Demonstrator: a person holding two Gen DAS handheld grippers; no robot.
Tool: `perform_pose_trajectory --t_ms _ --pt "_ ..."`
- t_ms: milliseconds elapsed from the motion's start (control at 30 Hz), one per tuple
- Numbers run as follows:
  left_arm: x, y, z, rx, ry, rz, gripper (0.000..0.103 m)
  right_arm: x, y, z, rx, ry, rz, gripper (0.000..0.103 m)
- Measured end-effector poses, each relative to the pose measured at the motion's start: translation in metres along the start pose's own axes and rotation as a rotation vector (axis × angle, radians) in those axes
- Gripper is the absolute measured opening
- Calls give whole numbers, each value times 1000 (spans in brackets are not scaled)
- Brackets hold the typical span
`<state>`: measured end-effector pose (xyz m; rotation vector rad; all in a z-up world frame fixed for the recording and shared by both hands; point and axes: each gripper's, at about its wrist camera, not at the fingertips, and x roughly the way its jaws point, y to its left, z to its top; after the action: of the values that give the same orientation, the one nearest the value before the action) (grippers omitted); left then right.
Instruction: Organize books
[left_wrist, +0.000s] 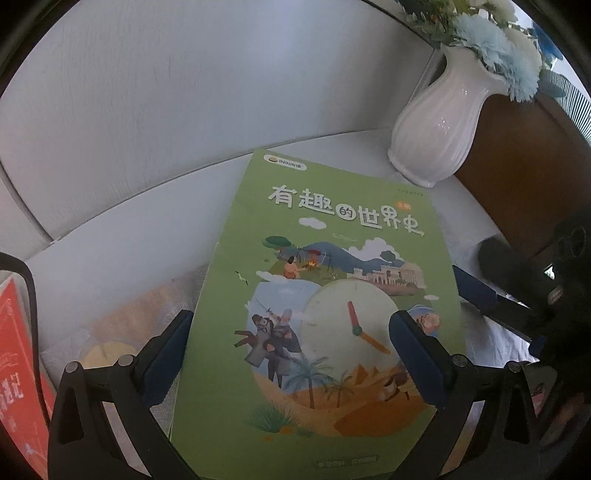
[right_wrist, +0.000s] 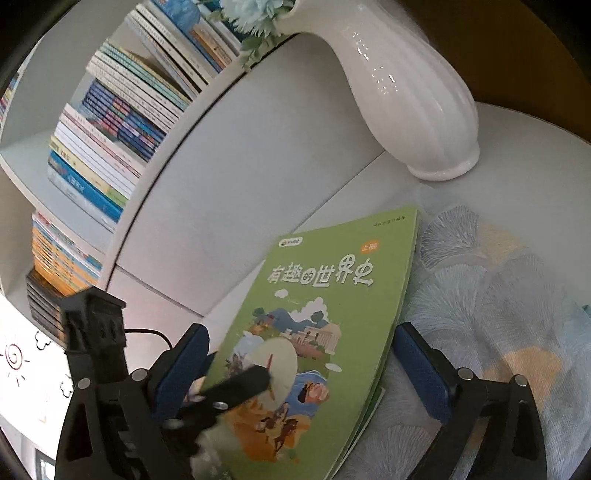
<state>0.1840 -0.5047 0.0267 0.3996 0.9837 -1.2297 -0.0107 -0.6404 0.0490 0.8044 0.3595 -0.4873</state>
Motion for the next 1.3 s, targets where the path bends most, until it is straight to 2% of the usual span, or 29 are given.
perform_pose_trajectory --t_ms 67,133,200,267,300,367,400,433,500,567,667,733,800,867,967,1067,1167,1300 --pt "-4 10 0 -50 -12 -55 102 -11 -10 4 68 -21 103 100" --pt "-7 19 0 -103 -20 -106 102 -17 -25 7 177 -33 274 100" --pt "-10 19 1 -127 -32 -122 102 -10 -33 6 246 23 399 95" --pt "-17 13 2 -98 -63 -138 101 -4 -26 3 219 69 368 84" --pt "-19 9 2 -75 -60 -123 100 1 -17 0 166 89 296 76" --pt "-16 -2 1 -20 -45 -60 100 5 -3 -6 77 77 149 66" --pt "-12 -7 2 -3 -35 -34 100 5 -1 -7 68 73 134 57" --pt "-8 -11 2 11 -23 -20 100 6 1 -7 62 77 124 53" --pt "0 -22 1 66 -4 26 100 7 2 -7 29 57 26 38" --pt "0 -25 0 96 8 67 100 12 7 -10 -32 49 -106 30" --pt "0 -25 0 96 14 76 98 15 14 -13 -82 28 -175 28" --pt "-3 -27 0 101 13 92 96 16 16 -13 -91 26 -187 28" --pt "-13 -34 -2 132 -28 99 82 21 24 -14 -109 19 -195 28" --pt "-27 -43 -9 139 -88 139 79 22 35 -14 -150 -8 -191 25" --pt "-47 -39 -23 45 -113 115 74 11 47 -15 -221 -52 -163 23" --pt "-67 -35 -33 -17 -103 115 71 3 64 -19 -268 -73 -86 24" --pt "-93 -40 -49 -24 -80 155 61 2 76 -24 -273 -26 -1 23" --pt "-118 -55 -75 -44 -69 146 59 -7 88 -45 -258 43 70 22"
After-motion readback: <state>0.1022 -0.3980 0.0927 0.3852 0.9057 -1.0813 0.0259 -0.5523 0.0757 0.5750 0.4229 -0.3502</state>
